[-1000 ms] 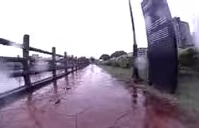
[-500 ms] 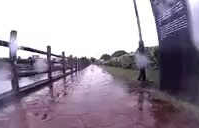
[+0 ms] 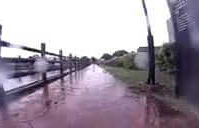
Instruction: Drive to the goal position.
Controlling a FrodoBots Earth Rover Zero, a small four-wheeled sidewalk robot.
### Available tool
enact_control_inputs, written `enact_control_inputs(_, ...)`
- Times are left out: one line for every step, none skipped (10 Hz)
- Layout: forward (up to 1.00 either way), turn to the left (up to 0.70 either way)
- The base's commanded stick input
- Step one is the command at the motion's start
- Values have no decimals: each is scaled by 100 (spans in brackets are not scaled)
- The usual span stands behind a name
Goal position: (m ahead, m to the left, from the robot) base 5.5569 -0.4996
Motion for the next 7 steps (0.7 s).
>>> enact_control_inputs(100,23)
enact_control_inputs(100,28)
enact_control_inputs(100,0)
enact_control_inputs(100,0)
enact_control_inputs(100,0)
enact_control_inputs(100,0)
enact_control_inputs(100,0)
